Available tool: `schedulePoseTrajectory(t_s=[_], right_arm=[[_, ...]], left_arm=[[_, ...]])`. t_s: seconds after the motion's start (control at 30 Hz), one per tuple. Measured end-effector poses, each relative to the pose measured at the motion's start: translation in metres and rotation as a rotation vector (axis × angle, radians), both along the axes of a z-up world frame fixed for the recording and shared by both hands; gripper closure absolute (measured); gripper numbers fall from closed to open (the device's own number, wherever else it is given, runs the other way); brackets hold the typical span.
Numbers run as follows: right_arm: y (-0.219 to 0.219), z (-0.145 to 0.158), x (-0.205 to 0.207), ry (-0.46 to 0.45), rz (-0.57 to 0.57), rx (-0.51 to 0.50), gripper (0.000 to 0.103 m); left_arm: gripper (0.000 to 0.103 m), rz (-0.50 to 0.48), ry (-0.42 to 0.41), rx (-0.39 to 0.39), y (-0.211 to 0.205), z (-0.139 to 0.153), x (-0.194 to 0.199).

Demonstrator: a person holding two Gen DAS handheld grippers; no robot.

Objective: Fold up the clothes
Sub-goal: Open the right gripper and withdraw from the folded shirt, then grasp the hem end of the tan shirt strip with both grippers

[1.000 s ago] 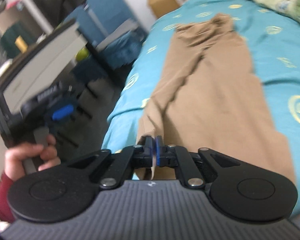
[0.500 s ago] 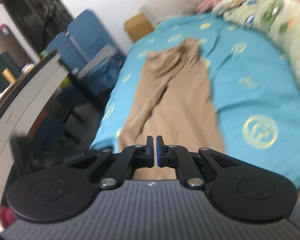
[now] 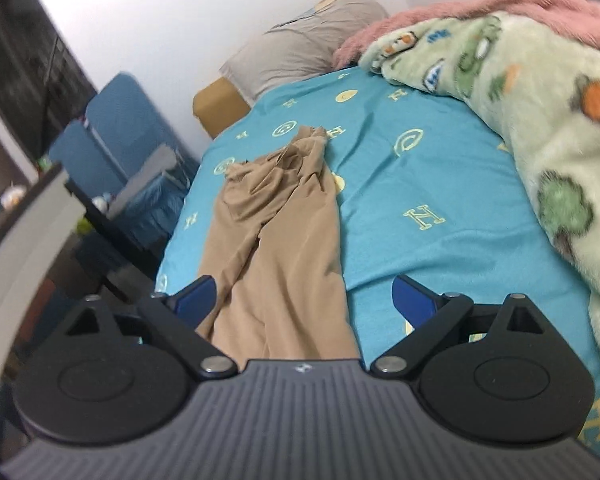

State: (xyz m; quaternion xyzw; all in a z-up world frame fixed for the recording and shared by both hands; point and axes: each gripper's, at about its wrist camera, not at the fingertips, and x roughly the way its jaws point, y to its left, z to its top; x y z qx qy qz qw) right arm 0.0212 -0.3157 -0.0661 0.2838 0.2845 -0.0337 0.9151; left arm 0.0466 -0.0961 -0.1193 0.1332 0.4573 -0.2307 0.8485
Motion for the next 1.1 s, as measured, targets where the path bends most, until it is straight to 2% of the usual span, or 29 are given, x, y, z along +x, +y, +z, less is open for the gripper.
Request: schedulePoseTrajectory(t_s=[0.03, 0.07, 0.13, 0.2, 0.23, 0.3, 0.5, 0.67, 0.8, 0.9, 1.0, 1.03, 1.07, 1.1], right_arm=[[-0.003, -0.001, -0.002, -0.001, -0.012, 0.01, 0.007], [-0.004, -0.003, -0.003, -0.001, -0.024, 0.024, 0.007], [-0.01, -0.007, -0.004, 0.003, -0.051, 0.06, 0.007], [-0.014, -0.008, -0.007, -0.004, -0.08, 0.086, 0.007], [-0.015, -0.009, -0.008, -0.009, -0.093, 0.091, 0.007], [-0.018, -0.01, -0.009, -0.014, -0.109, 0.096, 0.007], [-0.016, -0.013, -0.008, 0.0, -0.106, 0.064, 0.007], [-0.009, -0.013, -0.003, 0.018, -0.061, 0.023, 0.007], [-0.004, -0.015, 0.001, 0.04, -0.021, 0.012, 0.007], [-0.003, -0.018, 0.004, 0.06, 0.006, 0.029, 0.007], [-0.004, -0.022, 0.006, 0.083, 0.027, 0.071, 0.007], [-0.005, -0.024, 0.006, 0.094, 0.033, 0.089, 0.007], [-0.007, -0.026, 0.008, 0.105, 0.037, 0.106, 0.007], [-0.008, -0.029, 0.009, 0.119, 0.042, 0.13, 0.007]], left_arm=[[0.043, 0.005, -0.001, 0.039, -0.004, -0.004, 0.001], [0.048, 0.013, 0.005, 0.049, -0.004, -0.007, 0.001], [0.05, 0.027, 0.013, 0.042, 0.0, -0.008, 0.003], [0.07, 0.047, 0.021, 0.029, 0.005, -0.008, 0.006], [0.076, 0.058, 0.026, 0.022, 0.008, -0.008, 0.007], [0.098, 0.063, 0.012, 0.005, 0.013, -0.001, 0.005], [0.099, 0.054, -0.05, -0.035, 0.024, 0.022, -0.004], [0.099, -0.139, -0.201, -0.003, 0.016, 0.054, -0.038], [0.099, -0.283, -0.234, 0.022, 0.005, 0.058, -0.063], [0.099, -0.335, -0.17, 0.035, -0.005, 0.047, -0.064], [0.095, -0.35, -0.065, 0.029, -0.004, 0.032, -0.057], [0.091, -0.347, -0.015, -0.006, -0.001, 0.028, -0.053], [0.082, -0.32, 0.016, -0.054, 0.006, 0.029, -0.047], [0.068, -0.292, 0.046, -0.104, 0.013, 0.029, -0.042]])
